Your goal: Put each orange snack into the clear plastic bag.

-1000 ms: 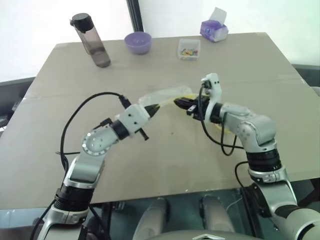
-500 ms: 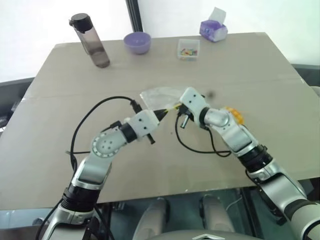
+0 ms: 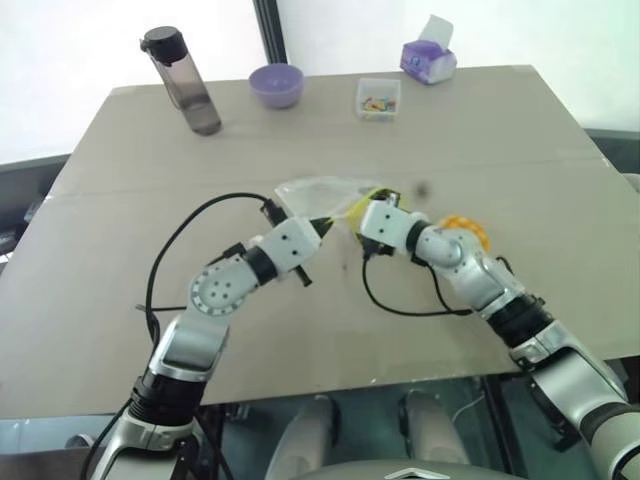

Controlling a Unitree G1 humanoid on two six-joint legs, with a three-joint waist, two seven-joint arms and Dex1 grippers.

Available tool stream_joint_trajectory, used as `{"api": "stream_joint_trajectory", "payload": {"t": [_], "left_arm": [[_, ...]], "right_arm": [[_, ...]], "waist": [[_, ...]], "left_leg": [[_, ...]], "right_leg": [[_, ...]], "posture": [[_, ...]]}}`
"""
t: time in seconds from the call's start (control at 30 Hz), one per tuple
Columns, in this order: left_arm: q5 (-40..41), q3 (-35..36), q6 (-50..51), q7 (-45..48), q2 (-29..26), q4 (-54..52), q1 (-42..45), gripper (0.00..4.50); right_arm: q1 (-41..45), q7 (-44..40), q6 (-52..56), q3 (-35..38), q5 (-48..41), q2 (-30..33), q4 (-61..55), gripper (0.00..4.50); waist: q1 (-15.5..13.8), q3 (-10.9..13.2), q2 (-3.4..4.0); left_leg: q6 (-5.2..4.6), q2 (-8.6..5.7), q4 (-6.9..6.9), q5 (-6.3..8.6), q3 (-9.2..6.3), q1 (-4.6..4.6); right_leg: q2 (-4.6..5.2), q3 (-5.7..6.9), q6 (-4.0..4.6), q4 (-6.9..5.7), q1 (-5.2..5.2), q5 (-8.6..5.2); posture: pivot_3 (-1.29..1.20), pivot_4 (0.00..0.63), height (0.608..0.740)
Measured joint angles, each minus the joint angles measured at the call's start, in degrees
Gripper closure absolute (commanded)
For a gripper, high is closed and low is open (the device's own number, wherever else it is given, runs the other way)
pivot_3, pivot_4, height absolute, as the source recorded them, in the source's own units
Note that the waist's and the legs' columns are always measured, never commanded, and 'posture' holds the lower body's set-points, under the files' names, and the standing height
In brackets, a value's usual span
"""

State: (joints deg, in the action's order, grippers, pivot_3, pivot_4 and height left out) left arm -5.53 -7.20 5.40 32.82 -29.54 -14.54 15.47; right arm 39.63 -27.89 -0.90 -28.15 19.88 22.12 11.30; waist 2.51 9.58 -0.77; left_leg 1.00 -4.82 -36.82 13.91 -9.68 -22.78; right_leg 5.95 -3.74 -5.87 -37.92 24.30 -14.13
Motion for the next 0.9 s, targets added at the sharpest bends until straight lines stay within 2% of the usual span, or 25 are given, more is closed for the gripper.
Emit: {"api": "stream_joint_trajectory", "payload": {"t": [0.13, 0.23, 0.33, 0.47, 0.6, 0.9], "left_arm": [[-0.7, -0.1, 0.4, -0.8, 0.3, -0.1, -0.4, 4.5], [-1.2, -0.3, 0.5, -1.2, 0.8, -0.1, -0.8, 4.5], [-1.2, -0.2, 0.6, -1.7, 1.4, -0.1, -0.8, 4.5], [-1.1, -0.1, 1.3, -2.2, 2.1, -0.1, -0.7, 4.5], [-1.0, 0.1, 1.7, -2.6, 2.2, -0.1, -0.8, 4.5], [-0.5, 0.1, 1.8, -2.6, 2.2, -0.5, -1.0, 4.5]], "right_arm": [[-1.8, -3.8, 2.2, 4.7, -3.9, 1.8, -7.8, 0.13], [-6.3, -8.8, 5.2, 7.8, -8.1, 4.8, -15.2, 0.13], [-11.4, -10.6, 14.3, 11.9, -14.5, 3.5, -21.0, 0.13], [-16.8, -9.5, 27.0, 21.5, -21.8, 2.9, -26.7, 0.13], [-20.1, -7.3, 34.3, 29.0, -25.6, 3.5, -26.7, 0.13], [-22.8, -5.1, 43.7, 33.0, -29.8, 4.7, -25.7, 0.13]], "waist": [[0.0, 0.0, 0.0], [-0.2, 0.0, -0.01], [-0.3, 0.0, -0.01], [-0.4, 0.0, -0.01], [-0.4, 0.0, -0.01], [-0.5, 0.0, -0.01]], "left_leg": [[0.0, 0.0, 0.0, 0.0, -0.02, 0.01], [-0.01, 0.0, -0.02, 0.01, -0.05, 0.02], [-0.01, 0.0, -0.06, 0.01, -0.06, 0.05], [-0.04, -0.01, -0.12, 0.02, -0.08, 0.06], [-0.24, -0.01, -0.13, 0.14, -0.04, 0.1], [-0.25, -0.02, -0.14, 0.15, -0.03, 0.11]], "right_leg": [[0.0, 0.01, 0.0, 0.01, -0.03, 0.0], [0.0, 0.05, 0.0, 0.05, -0.09, 0.0], [0.0, 0.04, 0.0, 0.02, -0.14, 0.0], [0.01, 0.06, 0.0, 0.01, -0.19, 0.0], [0.01, 0.05, 0.0, 0.0, -0.21, 0.0], [0.03, 0.06, -0.01, 0.02, -0.25, 0.0]], "posture": [[0.0, 0.15, 0.74], [0.0, 0.15, 0.74], [0.0, 0.15, 0.74], [0.0, 0.15, 0.74], [0.0, 0.15, 0.74], [0.0, 0.15, 0.74]]}}
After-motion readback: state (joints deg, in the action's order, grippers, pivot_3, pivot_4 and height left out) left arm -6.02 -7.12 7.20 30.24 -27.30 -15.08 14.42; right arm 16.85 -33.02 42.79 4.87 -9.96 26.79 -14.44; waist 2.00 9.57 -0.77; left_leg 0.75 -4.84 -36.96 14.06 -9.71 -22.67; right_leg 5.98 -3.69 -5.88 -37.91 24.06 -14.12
